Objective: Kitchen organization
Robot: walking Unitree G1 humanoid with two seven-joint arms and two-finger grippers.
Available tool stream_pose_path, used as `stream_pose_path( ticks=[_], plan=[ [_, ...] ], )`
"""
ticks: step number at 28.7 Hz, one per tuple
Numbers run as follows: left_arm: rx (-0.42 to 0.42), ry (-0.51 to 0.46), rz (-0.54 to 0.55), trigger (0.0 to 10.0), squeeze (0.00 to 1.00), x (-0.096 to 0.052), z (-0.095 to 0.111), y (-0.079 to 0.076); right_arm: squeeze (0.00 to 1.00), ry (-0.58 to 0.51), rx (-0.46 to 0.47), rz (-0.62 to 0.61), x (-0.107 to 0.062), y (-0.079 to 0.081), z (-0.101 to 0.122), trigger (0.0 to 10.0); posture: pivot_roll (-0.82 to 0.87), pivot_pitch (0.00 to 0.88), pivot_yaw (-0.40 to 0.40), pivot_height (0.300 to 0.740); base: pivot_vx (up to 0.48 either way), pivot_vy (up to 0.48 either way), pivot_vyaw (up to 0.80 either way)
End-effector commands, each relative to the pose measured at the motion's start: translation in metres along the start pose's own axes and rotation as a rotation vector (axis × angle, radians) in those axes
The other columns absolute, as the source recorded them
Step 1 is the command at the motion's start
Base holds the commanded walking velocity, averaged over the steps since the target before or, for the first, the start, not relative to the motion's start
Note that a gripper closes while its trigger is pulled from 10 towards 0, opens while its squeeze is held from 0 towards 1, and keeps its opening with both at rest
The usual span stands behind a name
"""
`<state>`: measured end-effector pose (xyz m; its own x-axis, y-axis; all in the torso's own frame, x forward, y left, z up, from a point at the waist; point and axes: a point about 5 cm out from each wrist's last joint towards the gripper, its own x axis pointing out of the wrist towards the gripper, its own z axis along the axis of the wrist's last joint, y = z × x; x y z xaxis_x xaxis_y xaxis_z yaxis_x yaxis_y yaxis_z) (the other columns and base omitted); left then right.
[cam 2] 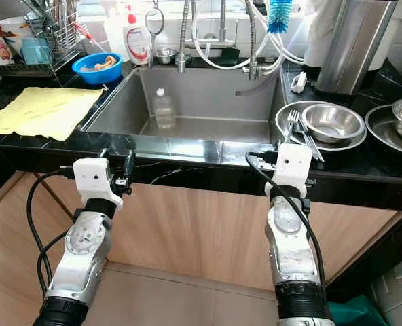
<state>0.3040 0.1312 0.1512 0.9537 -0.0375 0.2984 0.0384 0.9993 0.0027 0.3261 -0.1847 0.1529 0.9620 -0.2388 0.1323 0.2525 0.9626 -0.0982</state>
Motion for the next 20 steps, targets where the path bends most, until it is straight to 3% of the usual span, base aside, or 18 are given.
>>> stream_pose_path(
  ticks=[1,11,20],
  plan=[
    [0.007,-0.002,0.002,10.0,0.0,0.003,0.003,0.002,0.0,-0.012,0.018,0.013,0.003,0.007,0.004,0.0,-0.15,0.0,0.051,0.74,0.0,0.0,0.0],
    [0.001,-0.008,0.01,10.0,0.0,0.005,0.004,0.003,0.0,-0.023,0.022,0.004,0.003,0.006,0.007,0.0,-0.15,0.0,0.052,0.74,0.0,0.0,0.0],
    [-0.012,-0.026,0.011,10.0,0.0,0.008,0.008,0.001,0.0,-0.173,-0.082,-0.024,0.005,0.006,0.034,0.0,-0.15,0.0,0.052,0.74,0.0,0.0,0.0]
  ],
)
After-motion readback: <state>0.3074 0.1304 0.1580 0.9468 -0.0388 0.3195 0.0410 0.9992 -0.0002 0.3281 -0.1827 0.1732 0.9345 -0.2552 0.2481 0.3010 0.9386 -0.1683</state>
